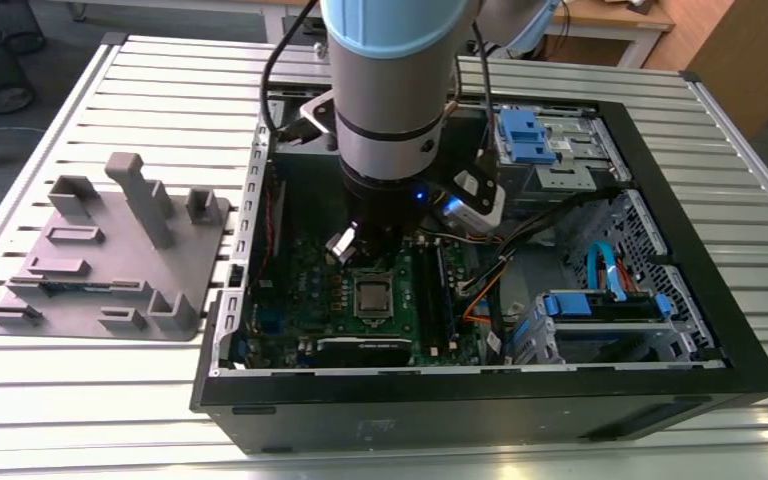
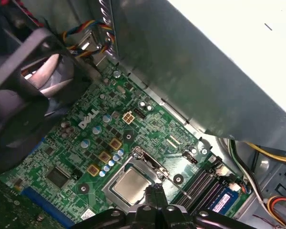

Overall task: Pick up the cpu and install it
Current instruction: 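Close the cpu cover, then install the first cpu locking lever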

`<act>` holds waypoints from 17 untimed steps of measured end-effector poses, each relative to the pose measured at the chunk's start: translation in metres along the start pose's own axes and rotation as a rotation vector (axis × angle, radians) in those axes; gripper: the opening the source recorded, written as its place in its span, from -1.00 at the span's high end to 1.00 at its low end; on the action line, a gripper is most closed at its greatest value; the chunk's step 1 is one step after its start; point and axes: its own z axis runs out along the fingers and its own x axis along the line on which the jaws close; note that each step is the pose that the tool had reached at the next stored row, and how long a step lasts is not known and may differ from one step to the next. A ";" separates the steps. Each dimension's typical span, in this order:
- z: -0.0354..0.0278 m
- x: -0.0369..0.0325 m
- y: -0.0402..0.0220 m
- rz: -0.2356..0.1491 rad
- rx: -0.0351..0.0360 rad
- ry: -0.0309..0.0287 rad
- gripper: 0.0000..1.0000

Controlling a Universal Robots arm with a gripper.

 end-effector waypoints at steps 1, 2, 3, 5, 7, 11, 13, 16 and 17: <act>0.0000 0.0001 0.0000 0.000 0.0002 -0.0001 0.79; 0.0000 0.0003 0.0002 0.000 0.0003 -0.0002 0.79; 0.0000 0.0005 0.0004 0.000 0.0004 -0.0002 0.79; 0.0000 0.0005 0.0004 0.000 0.0003 -0.0003 0.79; 0.0000 0.0005 0.0004 0.000 0.0004 -0.0003 0.79; 0.0000 0.0006 0.0004 0.000 0.0003 -0.0003 0.79; 0.0000 0.0006 0.0004 0.000 0.0004 -0.0003 0.79; -0.0047 0.0000 0.0006 0.000 0.0004 -0.0003 0.79; -0.0084 -0.0003 0.0006 0.000 0.0004 -0.0003 0.79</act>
